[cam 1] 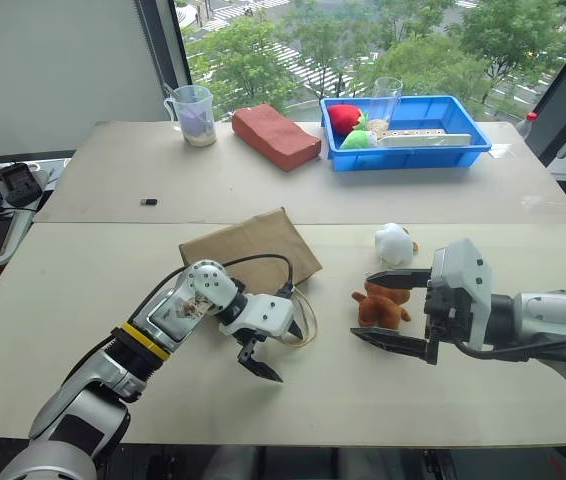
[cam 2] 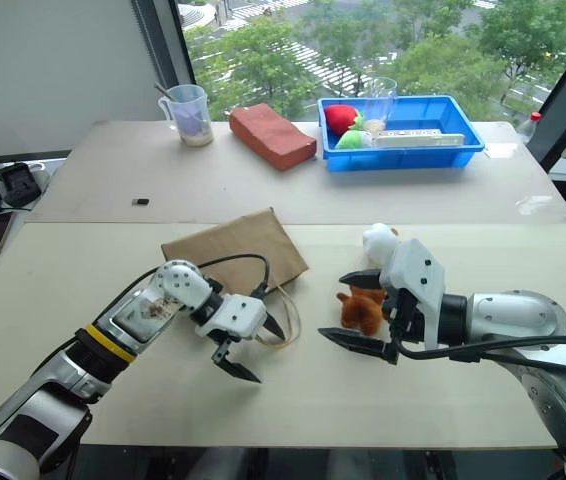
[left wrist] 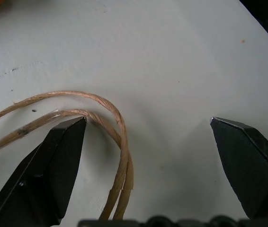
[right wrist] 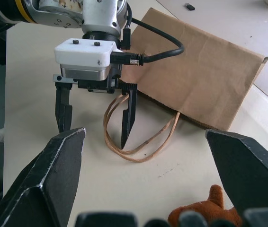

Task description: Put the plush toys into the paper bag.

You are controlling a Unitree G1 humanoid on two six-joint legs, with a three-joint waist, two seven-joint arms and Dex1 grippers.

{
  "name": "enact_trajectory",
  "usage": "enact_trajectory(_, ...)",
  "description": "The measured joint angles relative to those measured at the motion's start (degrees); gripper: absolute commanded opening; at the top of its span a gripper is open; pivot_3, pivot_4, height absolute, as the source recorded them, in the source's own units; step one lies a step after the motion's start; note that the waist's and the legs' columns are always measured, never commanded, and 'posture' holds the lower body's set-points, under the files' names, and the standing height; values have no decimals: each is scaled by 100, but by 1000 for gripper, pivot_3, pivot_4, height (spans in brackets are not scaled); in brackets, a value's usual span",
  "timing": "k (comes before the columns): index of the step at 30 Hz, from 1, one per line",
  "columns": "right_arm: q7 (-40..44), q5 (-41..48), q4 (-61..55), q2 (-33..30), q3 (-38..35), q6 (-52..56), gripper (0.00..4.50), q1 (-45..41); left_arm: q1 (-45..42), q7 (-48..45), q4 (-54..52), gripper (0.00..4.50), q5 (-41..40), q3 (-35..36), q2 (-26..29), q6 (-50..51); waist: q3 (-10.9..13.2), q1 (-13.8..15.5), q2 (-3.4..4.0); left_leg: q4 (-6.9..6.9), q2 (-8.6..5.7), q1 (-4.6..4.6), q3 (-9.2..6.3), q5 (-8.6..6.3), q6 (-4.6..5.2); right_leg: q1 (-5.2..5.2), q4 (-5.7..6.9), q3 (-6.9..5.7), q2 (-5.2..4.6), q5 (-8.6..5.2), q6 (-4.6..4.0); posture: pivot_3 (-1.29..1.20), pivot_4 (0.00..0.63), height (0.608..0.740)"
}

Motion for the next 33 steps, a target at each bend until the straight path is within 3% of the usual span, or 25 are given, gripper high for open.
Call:
enact_trajectory(27,-128,-9,67,-15,1,2,4500,-122,2,-232,46,4461,35,12,-101,-235,0,5,0,1,0,0,1,0,0,-1,2,0,0,0,0,0,150,740)
enact_trajectory(33,-154,-7,97,-15,1,2,4500,-147,-2,-190,249,1861,99,2,-250,-385,0,8,0,1,-1,0,1,0,0,0,2,0,0,0,0,0,150,740)
